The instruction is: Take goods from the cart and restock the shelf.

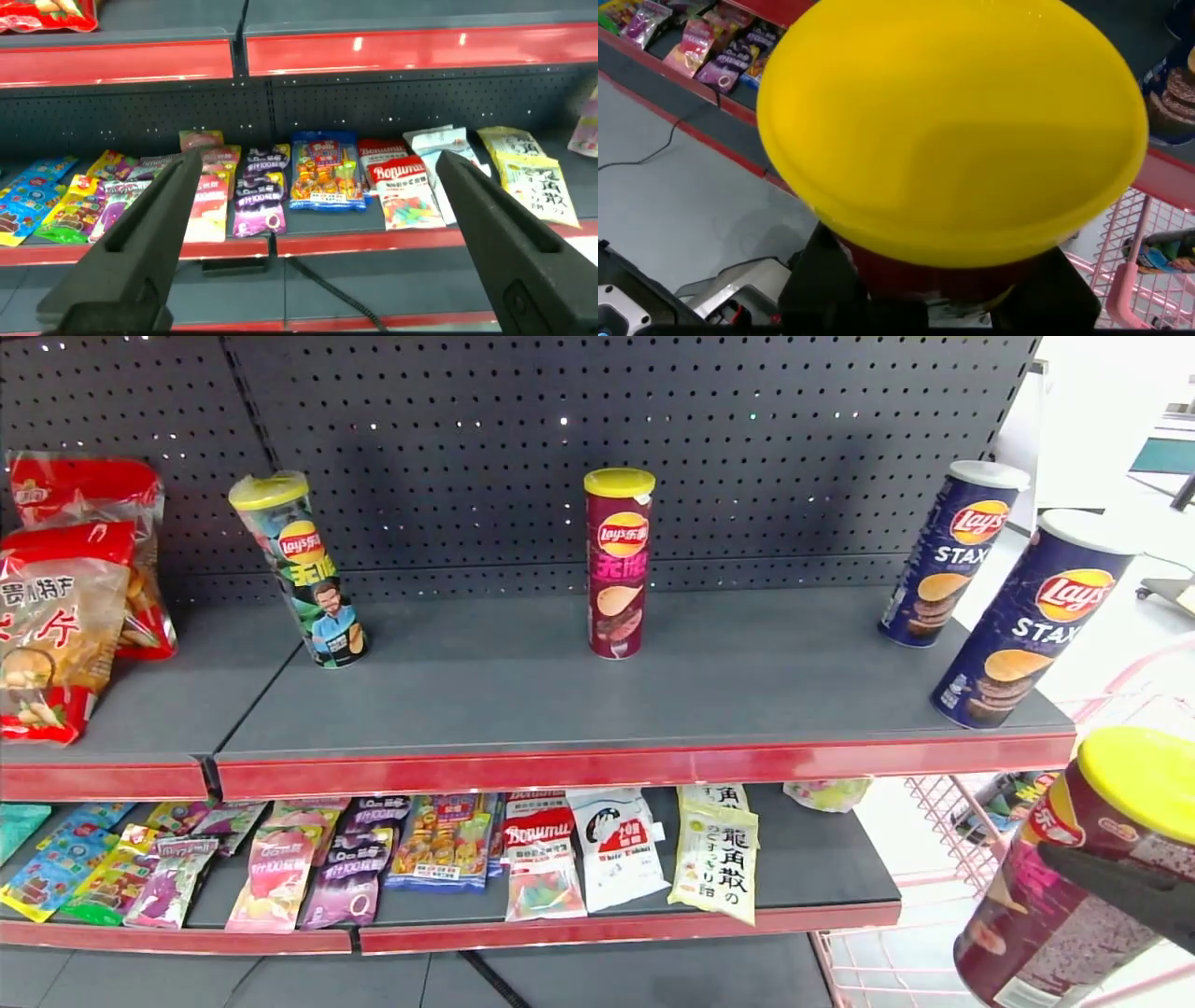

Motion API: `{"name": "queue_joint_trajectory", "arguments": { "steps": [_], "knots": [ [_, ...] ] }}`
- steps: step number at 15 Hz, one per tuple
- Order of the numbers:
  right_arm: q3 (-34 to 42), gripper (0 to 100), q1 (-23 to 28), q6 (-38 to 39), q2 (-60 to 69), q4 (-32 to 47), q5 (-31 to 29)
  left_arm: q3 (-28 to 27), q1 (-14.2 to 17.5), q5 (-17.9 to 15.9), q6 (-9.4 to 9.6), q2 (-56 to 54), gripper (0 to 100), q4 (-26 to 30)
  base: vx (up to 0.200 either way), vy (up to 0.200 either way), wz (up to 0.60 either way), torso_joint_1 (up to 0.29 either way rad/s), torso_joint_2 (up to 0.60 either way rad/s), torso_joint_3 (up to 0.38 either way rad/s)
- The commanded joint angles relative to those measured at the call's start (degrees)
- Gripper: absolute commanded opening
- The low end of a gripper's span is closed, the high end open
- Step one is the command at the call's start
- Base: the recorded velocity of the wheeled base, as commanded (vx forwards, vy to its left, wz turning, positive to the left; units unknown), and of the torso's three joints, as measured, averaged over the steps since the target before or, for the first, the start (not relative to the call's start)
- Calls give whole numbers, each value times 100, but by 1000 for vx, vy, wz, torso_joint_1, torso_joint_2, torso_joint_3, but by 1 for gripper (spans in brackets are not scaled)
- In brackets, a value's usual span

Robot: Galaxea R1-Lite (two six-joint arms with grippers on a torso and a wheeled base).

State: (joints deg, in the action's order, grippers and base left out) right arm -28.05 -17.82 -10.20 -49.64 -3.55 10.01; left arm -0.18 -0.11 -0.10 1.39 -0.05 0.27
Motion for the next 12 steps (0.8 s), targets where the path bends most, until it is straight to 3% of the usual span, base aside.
{"name": "queue_joint_trajectory", "arguments": {
  "steps": [1, 7, 12],
  "knots": [
    [160, 0, 77, 10, 288, 3, 19, 1, 2, 1, -7, 5, 100, 0, 200, 0, 0, -2, 7, 2],
    [441, 0, 77, 27, 728, 3, 10, 1, 2, 1, 2, 5, 100, 0, 200, 0, 0, 2, 3, 2],
    [441, 0, 51, 45, 754, 3, 54, -8, 2, -8, -60, 84, 100, 8, 0, 0, 0, 0, 0, 0]
  ]
}}
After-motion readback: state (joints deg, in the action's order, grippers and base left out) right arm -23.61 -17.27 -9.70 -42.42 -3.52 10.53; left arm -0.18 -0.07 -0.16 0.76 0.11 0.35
